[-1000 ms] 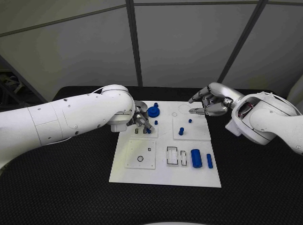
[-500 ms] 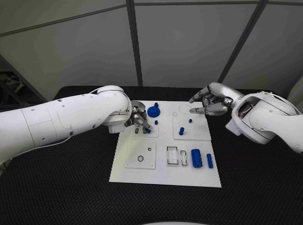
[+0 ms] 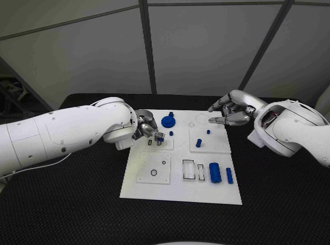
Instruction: Assemble the parts on the task board
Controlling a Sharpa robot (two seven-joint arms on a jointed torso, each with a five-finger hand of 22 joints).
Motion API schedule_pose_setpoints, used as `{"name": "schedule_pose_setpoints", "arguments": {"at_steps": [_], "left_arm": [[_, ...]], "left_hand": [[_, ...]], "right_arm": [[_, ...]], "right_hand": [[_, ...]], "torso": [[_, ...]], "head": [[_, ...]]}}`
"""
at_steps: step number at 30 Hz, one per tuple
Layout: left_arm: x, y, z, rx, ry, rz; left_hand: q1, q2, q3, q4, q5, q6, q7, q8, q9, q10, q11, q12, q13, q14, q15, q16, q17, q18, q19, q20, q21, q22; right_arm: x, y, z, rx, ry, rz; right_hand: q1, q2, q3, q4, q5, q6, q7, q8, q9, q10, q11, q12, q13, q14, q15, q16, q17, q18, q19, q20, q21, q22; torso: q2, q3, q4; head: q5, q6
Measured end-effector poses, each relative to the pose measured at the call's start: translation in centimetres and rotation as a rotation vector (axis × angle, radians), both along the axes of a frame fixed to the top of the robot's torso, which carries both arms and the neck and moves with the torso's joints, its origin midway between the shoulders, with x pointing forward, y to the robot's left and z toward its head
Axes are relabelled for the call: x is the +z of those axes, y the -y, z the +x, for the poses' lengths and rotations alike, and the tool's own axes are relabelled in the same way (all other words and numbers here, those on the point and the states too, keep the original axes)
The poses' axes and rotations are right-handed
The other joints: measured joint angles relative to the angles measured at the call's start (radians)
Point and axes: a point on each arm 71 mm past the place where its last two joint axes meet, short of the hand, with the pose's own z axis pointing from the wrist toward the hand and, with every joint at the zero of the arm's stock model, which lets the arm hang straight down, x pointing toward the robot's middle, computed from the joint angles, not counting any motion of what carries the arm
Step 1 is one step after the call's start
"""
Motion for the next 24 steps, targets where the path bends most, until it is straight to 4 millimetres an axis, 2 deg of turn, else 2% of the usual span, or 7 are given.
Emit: {"name": "schedule_pose_setpoints", "arguments": {"at_steps": [12,24], "left_arm": [[-1.2,-0.8,-0.8,0.040,0.012,0.017],[-1.6,-0.6,-0.5,0.029,0.053,0.072]], "left_hand": [[-0.021,-0.011,0.033,-0.011,0.007,0.005,-0.002,0.000,0.012,0.005,0.002,-0.006,-0.008,0.000,0.000,0.000,0.000,0.000,0.000,0.000,0.004,0.000],[-0.026,-0.016,0.038,-0.016,0.007,0.005,-0.002,0.000,0.014,0.006,0.001,-0.010,-0.008,0.000,0.000,0.005,0.000,0.000,0.000,0.000,0.004,0.000]], "right_arm": [[0.0,0.0,0.0,0.000,0.000,-0.001],[0.0,-0.1,0.0,0.002,-0.001,0.000]], "right_hand": [[0.000,0.000,0.000,0.000,0.000,0.000,0.000,0.000,0.000,0.000,0.000,0.000,0.000,0.000,0.000,0.000,0.000,0.000,0.000,0.000,0.000,0.000],[0.000,0.000,0.002,0.002,0.000,0.000,0.000,0.000,0.000,0.000,0.000,0.000,0.000,0.000,0.000,0.000,0.000,0.000,0.000,0.000,0.000,0.000]], "torso": [[-0.001,0.0002,0.0019],[-0.001,0.0005,0.0011]], "head": [[0.007,-0.007],[0.005,-0.010]]}}
